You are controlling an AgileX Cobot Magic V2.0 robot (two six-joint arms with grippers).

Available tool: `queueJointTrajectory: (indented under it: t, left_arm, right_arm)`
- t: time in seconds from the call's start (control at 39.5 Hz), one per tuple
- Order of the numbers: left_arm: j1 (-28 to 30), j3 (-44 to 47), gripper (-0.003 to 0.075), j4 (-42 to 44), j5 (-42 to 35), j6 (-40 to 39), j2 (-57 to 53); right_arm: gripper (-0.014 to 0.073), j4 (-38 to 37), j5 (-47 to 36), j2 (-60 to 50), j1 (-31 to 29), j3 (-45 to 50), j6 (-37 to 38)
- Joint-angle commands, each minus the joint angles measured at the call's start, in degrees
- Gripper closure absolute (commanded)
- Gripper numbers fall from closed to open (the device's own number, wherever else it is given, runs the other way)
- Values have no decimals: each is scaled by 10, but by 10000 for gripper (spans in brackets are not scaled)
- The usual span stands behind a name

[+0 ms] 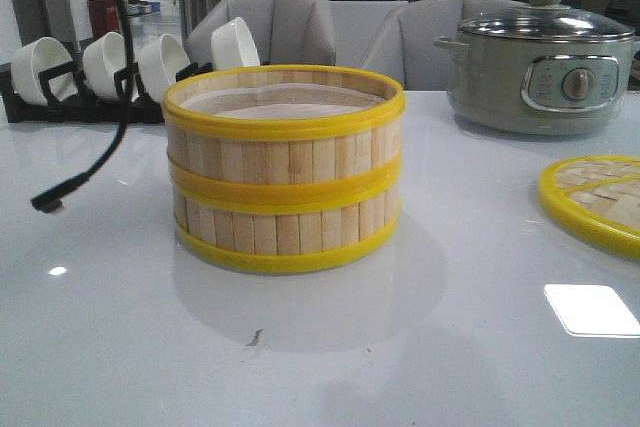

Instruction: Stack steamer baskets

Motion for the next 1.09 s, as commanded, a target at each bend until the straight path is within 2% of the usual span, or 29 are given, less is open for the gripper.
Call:
queueJointTrajectory:
  t: [0.0, 0.28, 0.51, 0.66, 0.84, 1.06]
  left_arm:
    - [23, -22, 632, 12, -20, -6, -66]
    - [130, -21, 634, -12, -35, -35, -166]
    - [216, 65, 634, -57, -77, -36, -258]
    - [243, 182, 634, -63, -123, -36, -328]
    - [247, 335, 634, -63, -188, -36, -431]
    - [247, 544, 634, -63, -306, -62, -570]
  right_arm:
    - [151, -3, -51, 1, 0, -23, -4]
    - [151, -3, -48, 1, 0, -23, -4]
    - [151, -3, -48, 1, 0, -23, -4]
    - [151, -3, -47, 1, 9, -23, -4]
    - [151, -3, -44, 1, 12, -23, -4]
    - [151, -3, -38, 1, 12, -23, -4]
